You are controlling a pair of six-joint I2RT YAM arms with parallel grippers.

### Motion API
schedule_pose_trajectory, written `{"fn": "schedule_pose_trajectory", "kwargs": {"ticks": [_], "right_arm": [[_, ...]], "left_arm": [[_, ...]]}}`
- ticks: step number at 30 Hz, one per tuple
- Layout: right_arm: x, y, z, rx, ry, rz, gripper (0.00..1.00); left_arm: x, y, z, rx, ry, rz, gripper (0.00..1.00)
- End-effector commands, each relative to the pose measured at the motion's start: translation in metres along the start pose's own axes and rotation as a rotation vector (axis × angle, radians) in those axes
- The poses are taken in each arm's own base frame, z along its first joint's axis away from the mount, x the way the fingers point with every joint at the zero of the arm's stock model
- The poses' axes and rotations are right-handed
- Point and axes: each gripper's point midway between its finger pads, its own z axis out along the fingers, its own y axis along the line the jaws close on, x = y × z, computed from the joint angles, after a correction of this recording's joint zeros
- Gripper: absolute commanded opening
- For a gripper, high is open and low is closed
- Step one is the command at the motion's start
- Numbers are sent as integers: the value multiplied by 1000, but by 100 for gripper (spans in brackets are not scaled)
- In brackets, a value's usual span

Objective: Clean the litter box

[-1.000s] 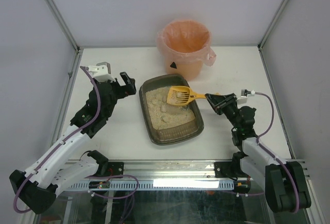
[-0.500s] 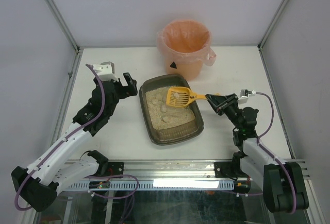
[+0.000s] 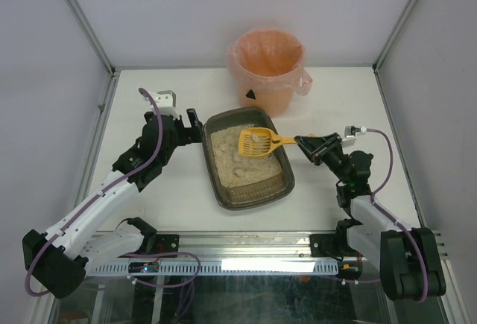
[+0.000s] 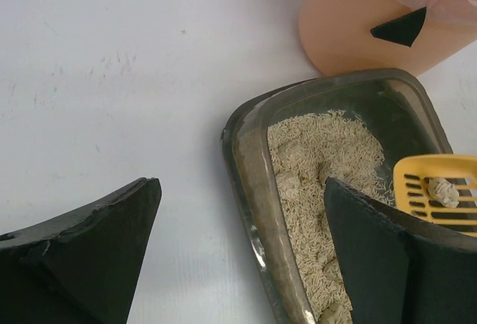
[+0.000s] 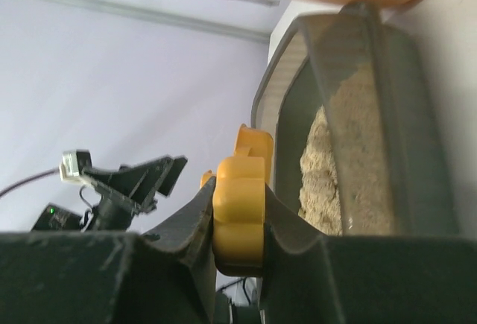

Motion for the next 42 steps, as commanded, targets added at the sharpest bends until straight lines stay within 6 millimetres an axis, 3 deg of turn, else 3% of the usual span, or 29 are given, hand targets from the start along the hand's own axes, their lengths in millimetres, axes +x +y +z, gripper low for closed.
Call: {"fn": "schedule_pose_trajectory", "kwargs": {"ticks": [1, 3, 4, 7, 8, 11, 14, 18, 21, 25, 32, 36, 42], "right_arm": [[-22, 27, -2, -85, -76, -53, 0], [-1, 42, 5, -134, 10, -86, 0], [1, 44, 6, -139, 17, -98, 0], [-29, 23, -3, -61, -107, -62, 0], [-30, 28, -3, -75, -107, -61, 0], [-6, 48, 8, -140, 0, -106, 0], [-30, 29, -2, -80, -114, -59, 0], [-4, 48, 5, -138, 2, -103, 0], [-22, 35, -2, -83, -81, -89, 0], [-5, 66, 1, -169, 21, -138, 0], [-17, 69, -12, -130, -62, -116, 0], [-27, 101, -14, -188, -101, -114, 0], [-49, 155, -1, -240, -123, -135, 0]], "left_arm": [[-25, -3, -3, 3, -43, 13, 95], [-23, -3, -2, 5, -38, 13, 96], [-23, -3, -2, 7, -37, 14, 96], [-24, -5, -2, 16, -36, 21, 95], [-24, -5, -3, 17, -35, 20, 96], [-21, -5, -3, 19, -31, 20, 96], [-22, -8, -3, 32, -26, 28, 96], [-20, -7, -4, 35, -25, 25, 98], [-22, -7, -5, 36, -28, 26, 99], [-20, -8, -5, 38, -26, 17, 99], [-24, -3, -6, 10, -41, 6, 99], [-24, 10, -6, -53, -54, -4, 99], [-20, 10, -3, -60, -34, 4, 99]]}}
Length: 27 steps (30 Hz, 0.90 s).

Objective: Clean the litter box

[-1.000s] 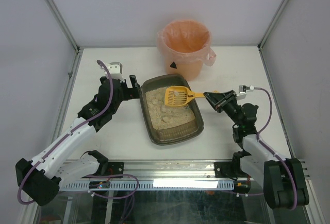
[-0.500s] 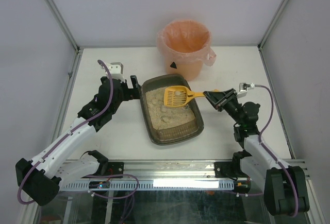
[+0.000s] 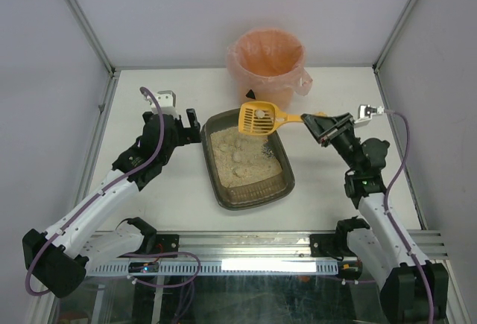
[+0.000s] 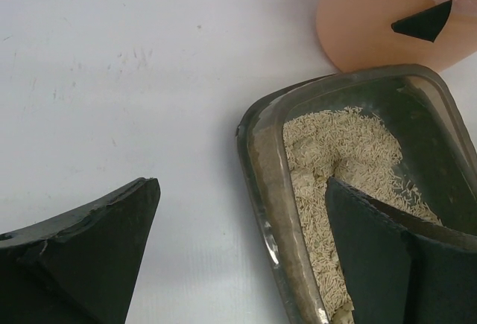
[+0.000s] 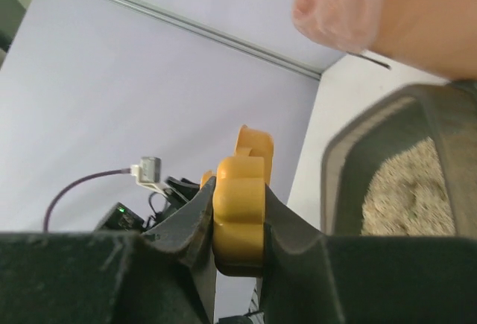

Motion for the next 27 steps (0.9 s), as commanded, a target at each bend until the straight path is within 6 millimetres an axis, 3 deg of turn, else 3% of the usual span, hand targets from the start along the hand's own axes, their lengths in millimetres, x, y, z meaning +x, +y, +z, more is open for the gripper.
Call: {"fn": "schedule_pose_trajectory", "kwargs": {"ticks": [1, 5, 15, 22, 27], "right_arm": [[-36, 73, 20, -131, -71, -46, 0], [-60, 98, 43, -161, -111, -66, 0], [-117, 127, 118, -188, -152, -190, 0], [-154, 106, 149, -111, -196, -307, 0], [-168, 83, 171, -59, -175, -438, 0]], "left_arm": [[-22, 4, -3, -27, -54, -28, 99], [-18, 19, 2, -118, -31, -12, 99], [-10, 29, 9, -188, 14, -2, 99], [-11, 31, 8, -194, 14, -6, 99], [-10, 29, 9, -175, 23, -11, 99]]}}
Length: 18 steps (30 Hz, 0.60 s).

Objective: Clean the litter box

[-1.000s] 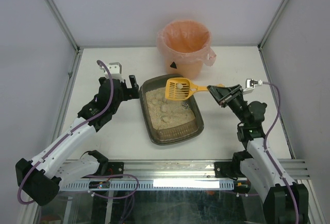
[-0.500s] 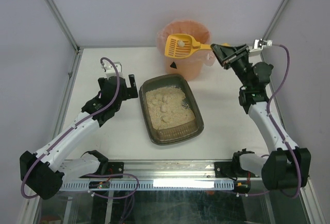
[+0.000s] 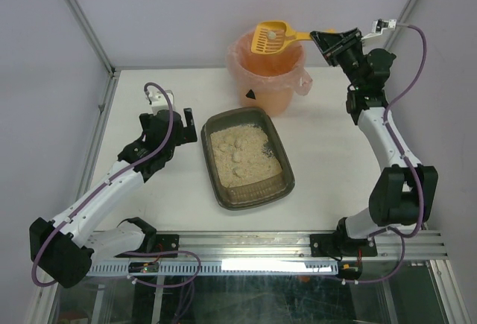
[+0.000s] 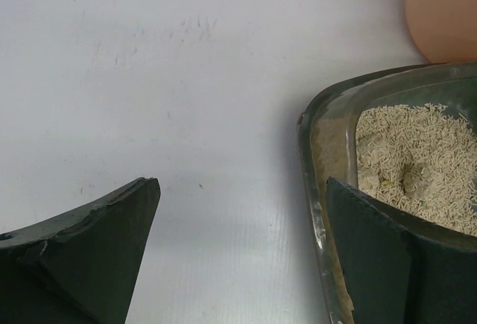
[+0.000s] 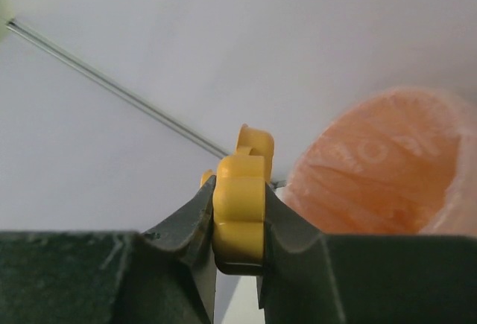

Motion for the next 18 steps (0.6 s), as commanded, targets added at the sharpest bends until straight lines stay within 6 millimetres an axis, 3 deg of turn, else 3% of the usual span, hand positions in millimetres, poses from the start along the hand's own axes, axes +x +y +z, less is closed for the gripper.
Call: {"fn": "schedule_pose_trajectory", "kwargs": {"ticks": [1, 10, 18], "right_arm": [[-18, -2, 18, -19, -14, -200, 0], [-16, -36, 37, 30, 82, -565, 0], [-1, -25, 47, -9, 161, -877, 0]], "left_arm": [[-26, -6, -5, 27, -54, -53, 99], [-23, -14, -3, 75, -23, -55, 99], [-19, -25, -7, 143, -1, -67, 99]]}}
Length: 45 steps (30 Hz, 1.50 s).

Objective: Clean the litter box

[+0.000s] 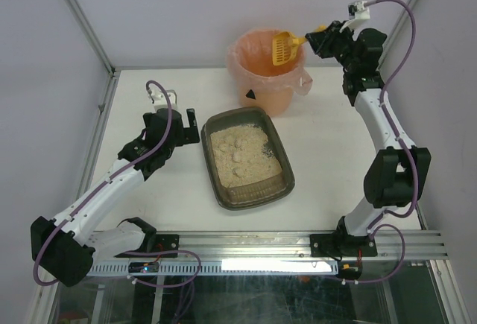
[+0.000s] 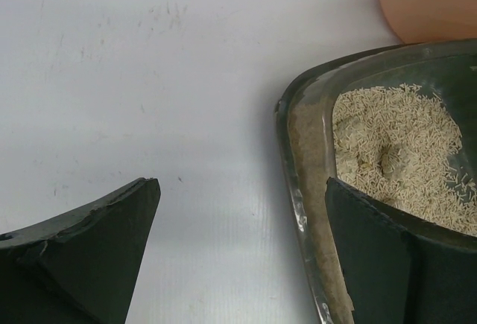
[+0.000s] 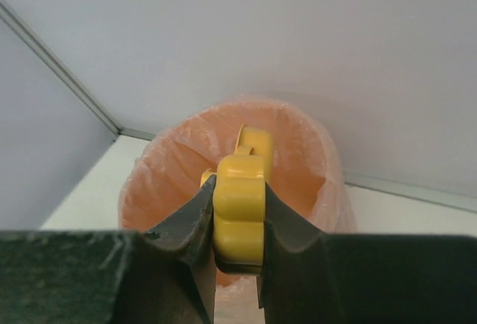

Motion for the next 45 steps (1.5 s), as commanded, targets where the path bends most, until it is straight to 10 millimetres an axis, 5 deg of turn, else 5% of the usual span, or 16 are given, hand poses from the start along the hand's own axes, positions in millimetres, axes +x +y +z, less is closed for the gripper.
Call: {"fn": "schedule_pose_trajectory", "kwargs": {"ticks": [1, 10, 17, 22, 29, 33, 45], "right_arm": [[-30, 32, 6, -51, -38, -330, 0], [-34, 69, 21, -80, -7, -473, 0], [-74, 105, 4, -68, -108, -484, 0], [-105, 142, -31, -68, -177, -434, 0], [-132, 166, -116, -2, -297, -310, 0], [-113, 164, -148, 20, -251, -221, 0], [19, 164, -208, -83, 57, 5, 0]], "left_arm": [[-23, -17, -9, 92, -40, -60, 98], [-19, -22, -11, 129, -25, -61, 97], [-17, -25, -12, 152, -25, -67, 97], [-15, -33, -13, 198, -17, -61, 97], [-21, -31, -17, 202, -53, -52, 96], [-21, -32, -16, 208, -60, -45, 96], [-21, -49, -20, 327, -92, -18, 94]]}}
